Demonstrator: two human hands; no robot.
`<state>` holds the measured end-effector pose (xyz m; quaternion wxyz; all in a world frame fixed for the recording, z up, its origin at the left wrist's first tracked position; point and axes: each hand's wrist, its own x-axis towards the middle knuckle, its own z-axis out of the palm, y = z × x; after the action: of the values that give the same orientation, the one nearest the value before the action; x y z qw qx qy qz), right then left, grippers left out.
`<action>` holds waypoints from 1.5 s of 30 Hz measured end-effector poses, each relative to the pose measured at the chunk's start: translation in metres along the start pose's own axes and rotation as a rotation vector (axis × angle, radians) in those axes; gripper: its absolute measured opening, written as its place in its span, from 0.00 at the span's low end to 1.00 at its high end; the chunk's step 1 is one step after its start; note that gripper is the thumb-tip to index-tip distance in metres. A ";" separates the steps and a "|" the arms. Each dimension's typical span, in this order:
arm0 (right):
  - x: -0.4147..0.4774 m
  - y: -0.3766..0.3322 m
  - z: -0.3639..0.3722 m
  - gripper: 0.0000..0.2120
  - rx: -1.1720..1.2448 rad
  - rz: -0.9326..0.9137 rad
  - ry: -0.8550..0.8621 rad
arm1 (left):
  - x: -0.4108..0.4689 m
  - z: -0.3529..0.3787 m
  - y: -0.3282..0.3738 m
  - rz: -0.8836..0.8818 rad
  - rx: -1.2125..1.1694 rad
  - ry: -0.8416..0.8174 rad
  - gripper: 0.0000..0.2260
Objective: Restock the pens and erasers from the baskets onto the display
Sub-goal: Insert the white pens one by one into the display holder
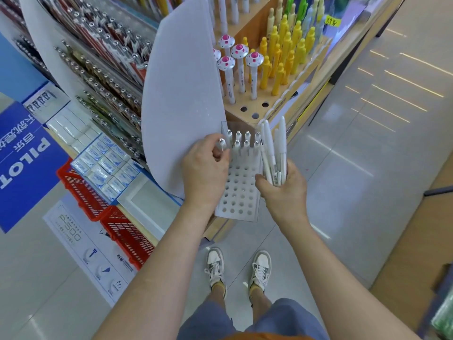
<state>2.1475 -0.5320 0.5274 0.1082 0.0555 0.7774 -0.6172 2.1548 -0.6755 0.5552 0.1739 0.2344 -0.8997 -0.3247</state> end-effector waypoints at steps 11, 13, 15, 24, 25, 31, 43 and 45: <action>0.002 0.005 0.005 0.09 0.026 0.046 -0.018 | 0.014 -0.011 0.005 0.142 0.192 -0.111 0.10; 0.001 0.005 0.006 0.09 0.051 0.057 -0.015 | 0.014 -0.007 0.005 0.132 0.217 -0.122 0.10; -0.001 0.004 0.006 0.09 0.098 0.071 -0.018 | 0.014 -0.003 0.005 0.128 0.247 -0.135 0.10; -0.011 0.004 0.000 0.10 0.354 0.192 -0.051 | 0.008 -0.011 0.008 0.129 0.336 -0.214 0.16; -0.012 0.004 0.000 0.10 0.385 0.216 -0.045 | 0.004 -0.014 0.007 0.147 0.320 -0.221 0.19; -0.015 0.004 0.005 0.11 0.442 0.244 -0.029 | -0.009 -0.019 -0.002 0.196 0.404 -0.267 0.28; -0.021 0.001 0.028 0.09 0.459 0.215 0.041 | 0.008 -0.013 -0.004 0.274 0.548 -0.304 0.29; -0.023 0.001 0.030 0.09 0.465 0.216 0.054 | 0.008 -0.013 -0.001 0.269 0.595 -0.304 0.30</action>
<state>2.1732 -0.5597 0.5258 0.1371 0.1782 0.6068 -0.7624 2.1546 -0.6874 0.5655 0.0034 0.1031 -0.9932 -0.0541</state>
